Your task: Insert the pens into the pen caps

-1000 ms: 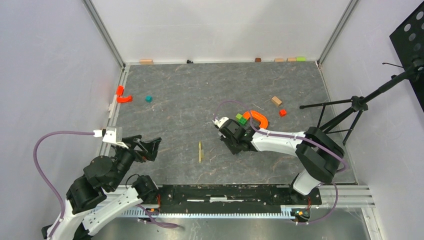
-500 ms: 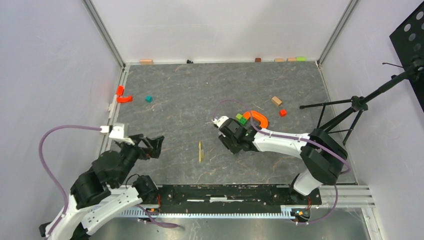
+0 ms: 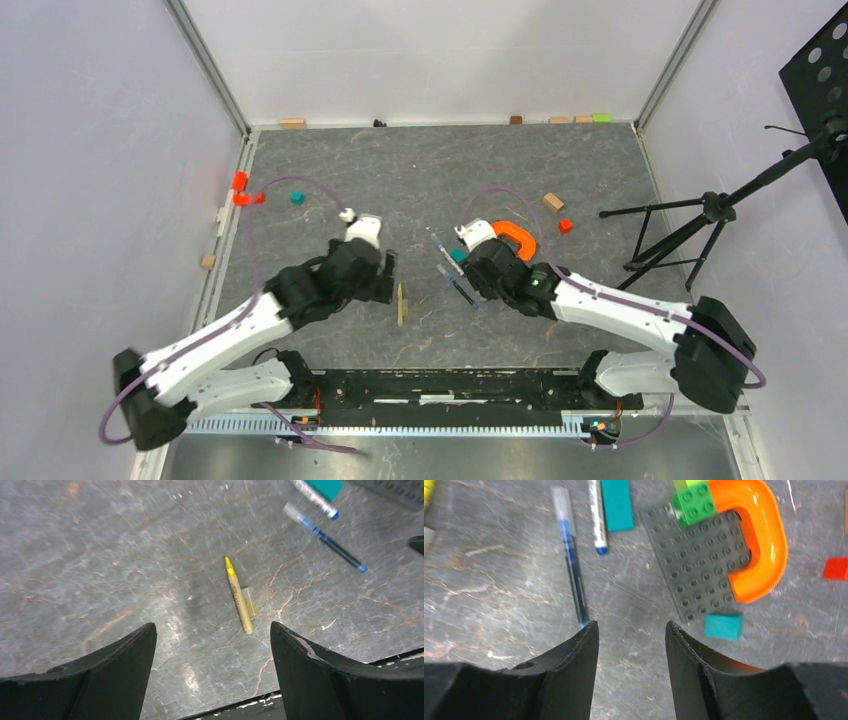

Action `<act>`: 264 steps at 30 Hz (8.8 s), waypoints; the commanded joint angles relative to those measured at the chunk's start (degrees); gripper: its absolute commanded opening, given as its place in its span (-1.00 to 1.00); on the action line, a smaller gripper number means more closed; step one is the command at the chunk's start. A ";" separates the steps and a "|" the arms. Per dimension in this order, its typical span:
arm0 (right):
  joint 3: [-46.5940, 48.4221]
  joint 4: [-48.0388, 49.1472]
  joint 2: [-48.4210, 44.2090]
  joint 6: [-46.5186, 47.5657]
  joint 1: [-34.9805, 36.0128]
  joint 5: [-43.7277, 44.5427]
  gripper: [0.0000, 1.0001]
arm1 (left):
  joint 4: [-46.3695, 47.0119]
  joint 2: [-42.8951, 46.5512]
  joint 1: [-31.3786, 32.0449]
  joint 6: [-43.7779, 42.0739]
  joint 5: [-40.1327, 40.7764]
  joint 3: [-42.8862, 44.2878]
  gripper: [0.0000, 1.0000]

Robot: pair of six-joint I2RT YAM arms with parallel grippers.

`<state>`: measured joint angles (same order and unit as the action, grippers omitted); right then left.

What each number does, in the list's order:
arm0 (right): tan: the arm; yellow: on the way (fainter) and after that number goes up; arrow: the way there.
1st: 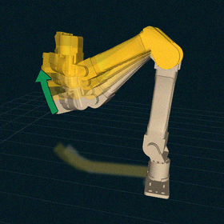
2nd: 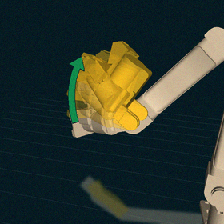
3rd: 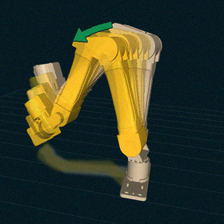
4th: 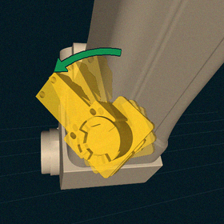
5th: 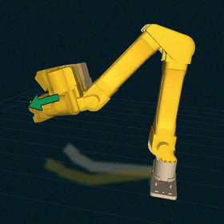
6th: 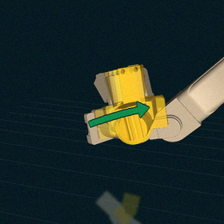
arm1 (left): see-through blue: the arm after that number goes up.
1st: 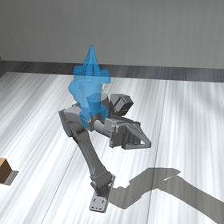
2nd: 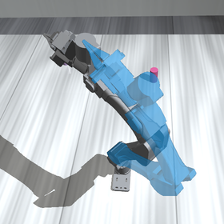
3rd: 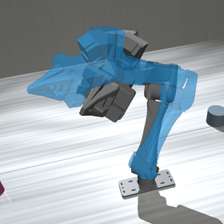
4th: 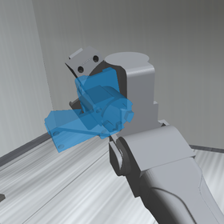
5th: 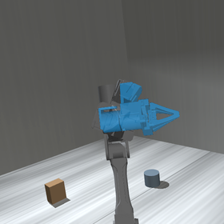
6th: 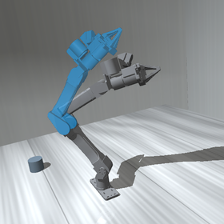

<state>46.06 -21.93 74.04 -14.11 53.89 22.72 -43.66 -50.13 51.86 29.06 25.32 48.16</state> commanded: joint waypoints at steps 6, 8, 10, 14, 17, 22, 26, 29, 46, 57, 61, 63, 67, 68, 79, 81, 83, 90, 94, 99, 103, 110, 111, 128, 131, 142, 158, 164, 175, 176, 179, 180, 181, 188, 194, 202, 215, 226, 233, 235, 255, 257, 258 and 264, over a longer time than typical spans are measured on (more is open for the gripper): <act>-7.93 -1.46 -11.61 -4.06 -0.53 5.85 0.14 | 8.83 -24.81 0.00 4.34 -5.47 6.40 0.58; -8.81 -1.72 -13.76 -4.43 -0.47 6.04 0.14 | 11.39 -27.45 -0.32 4.26 -6.42 6.14 0.49; -9.67 -1.88 -15.86 -4.73 -0.45 6.23 0.13 | 12.22 -29.80 -0.90 4.42 -7.39 6.50 0.37; -11.05 -2.57 -19.30 -5.29 -0.47 6.26 0.13 | 12.80 -33.79 -1.79 4.71 -8.80 6.77 0.23; -12.01 -2.73 -21.00 -5.46 -0.45 6.24 0.13 | 13.05 -36.84 -2.20 5.03 -9.57 6.47 0.09; -12.97 -2.49 -22.42 -5.41 -0.45 5.33 0.13 | 15.20 -39.39 -3.44 5.67 -9.98 5.00 0.01; -13.36 -2.49 -22.81 -5.33 -0.46 4.72 0.13 | 16.10 -40.35 -4.51 5.79 -9.66 3.85 -0.05; -13.67 -2.16 -23.11 -5.24 -0.45 4.68 0.12 | 16.76 -40.98 -4.92 6.10 -10.13 3.01 -0.12; -13.32 -0.70 -21.17 -4.63 -0.45 3.90 0.10 | 18.67 -42.93 -5.20 7.82 -10.16 -0.17 -0.69; -14.02 6.11 -23.59 -2.51 -0.45 -3.46 0.08 | 16.22 -32.68 -5.19 5.53 -5.68 2.45 -0.95; -14.85 9.83 -26.56 -3.17 -0.50 -4.37 0.11 | 16.95 -26.83 -5.19 4.96 -5.93 2.74 -0.95; -15.11 11.03 -27.64 -3.70 -0.51 -4.20 0.13 | 17.44 -23.92 -5.19 4.88 -6.06 2.61 -0.95; -16.53 14.98 -29.75 -4.48 -0.45 -6.98 0.15 | 18.77 -18.39 -5.19 3.83 -6.93 2.11 -0.96; -17.12 15.94 -30.28 -4.74 -0.45 -7.81 0.17 | 19.92 -16.85 -5.19 3.51 -7.62 1.60 -0.95; -17.45 19.16 -29.72 -5.85 -0.45 -11.18 0.42 | 26.93 -6.78 -5.19 1.60 -8.76 -4.35 -0.95; -17.65 20.10 -29.71 -6.12 -0.46 -12.04 0.43 | 28.71 -5.34 -5.19 1.31 -9.59 -5.45 -0.95; -18.06 21.46 -29.89 -6.07 -0.49 -13.58 0.42 | 30.24 -3.80 -5.19 0.88 -10.68 -6.42 -0.95; -20.26 30.32 -30.40 -7.27 -0.46 -21.75 0.36 | 34.86 1.26 -5.20 0.81 -13.23 -9.82 -0.96; -22.65 39.96 -29.95 -10.49 -0.45 -28.65 0.35 | 39.16 3.46 -5.19 2.29 -16.39 -12.32 -0.96; -23.28 49.57 -26.59 -15.17 -0.46 -35.02 0.33 | 43.39 5.22 -5.19 4.29 -18.93 -14.47 -0.96; -23.70 55.79 -23.19 -18.35 -0.46 -36.26 0.30 | 47.15 5.47 -5.23 5.51 -21.33 -15.38 -0.95; -20.22 58.66 -15.80 -20.34 -0.47 -38.55 0.28 | 53.54 5.99 -5.19 7.61 -27.19 -17.46 -0.95; -19.80 59.02 -15.16 -20.45 -0.50 -38.70 0.27 | 54.65 6.31 -5.19 7.94 -27.83 -17.93 -0.96; -15.94 68.42 -5.79 -25.04 -0.33 -44.67 -0.03 | 63.46 10.48 -5.19 9.29 -31.70 -23.24 -0.95; -15.83 69.93 -4.65 -25.37 0.03 -45.56 -0.10 | 65.09 11.16 -5.19 10.33 -30.93 -23.98 -0.95; -15.55 71.14 -4.20 -25.28 0.25 -45.75 -1.00 | 68.35 12.33 -5.19 13.22 -29.09 -27.01 -0.95; -8.89 37.80 -10.61 -3.23 0.42 -52.16 -1.00 | 53.14 21.45 -5.19 3.60 -30.49 -23.34 0.48; -6.53 32.89 -11.62 0.00 0.69 -51.68 -1.00 | 58.37 14.50 -5.21 6.00 -36.70 -22.48 0.24; -5.68 30.90 -11.73 1.62 0.71 -49.88 -1.00 | 65.44 9.09 -5.10 10.46 -41.36 -24.50 -0.72; -5.67 30.84 -11.71 1.80 0.74 -49.73 -1.00 | 65.77 9.24 -5.10 10.86 -41.17 -24.65 -0.89; -5.63 31.04 -11.67 2.24 0.65 -49.45 -0.75 | 66.46 9.95 -5.10 12.21 -39.30 -25.19 -0.96; -5.76 31.15 -11.85 2.21 0.69 -48.92 -0.40 | 66.60 10.32 -5.14 12.93 -37.88 -25.46 -0.96; -6.01 31.52 -12.15 2.15 0.69 -48.00 -0.15 | 66.65 10.76 -5.10 13.61 -36.69 -25.70 -0.96; -7.70 34.62 -14.23 1.25 0.69 -45.62 0.12 | 68.36 13.87 -5.10 15.39 -32.80 -26.97 -0.95; -9.00 39.24 -15.14 0.20 0.69 -45.63 0.03 | 70.97 14.93 -5.12 16.51 -33.01 -27.90 -0.96; -9.40 42.41 -15.15 -0.73 0.69 -46.31 -0.13 | 71.38 15.19 -5.10 16.90 -33.52 -27.73 -0.95; -9.41 44.95 -13.46 -1.90 0.69 -47.66 -0.20 | 73.19 15.36 -5.10 17.22 -34.37 -28.60 -0.96; -9.27 45.76 -12.36 -2.37 0.71 -47.63 -0.97 | 73.53 15.69 -5.10 16.74 -34.31 -29.39 -0.95; -8.97 40.59 -13.77 -1.37 0.69 -41.34 -1.00 | 60.62 19.43 -5.10 13.01 -29.38 -26.99 0.99; -8.86 36.32 -14.77 -0.81 0.67 -35.24 -1.00 | 54.06 21.51 -5.10 10.95 -26.54 -25.68 0.99; -9.41 10.36 -21.53 -2.81 0.60 -2.01 -1.00 | 17.05 -8.32 -4.42 8.79 -14.66 -9.73 0.38; -9.70 9.91 -22.02 -2.80 0.60 -2.11 -1.00 | 17.24 -12.16 -3.84 8.92 -14.74 -8.46 0.31; -9.89 9.69 -22.19 -2.70 0.61 -2.18 -1.00 | 17.61 -13.83 -3.46 8.93 -14.87 -8.04 0.28; -10.28 8.90 -23.55 -2.17 0.61 -2.52 -1.00 | 18.75 -20.29 -2.64 8.74 -13.69 -5.63 0.07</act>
<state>35.83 -12.95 52.12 -16.67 54.41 18.76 -25.67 -68.07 48.77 39.72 10.41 39.48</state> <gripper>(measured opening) 0.160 0.553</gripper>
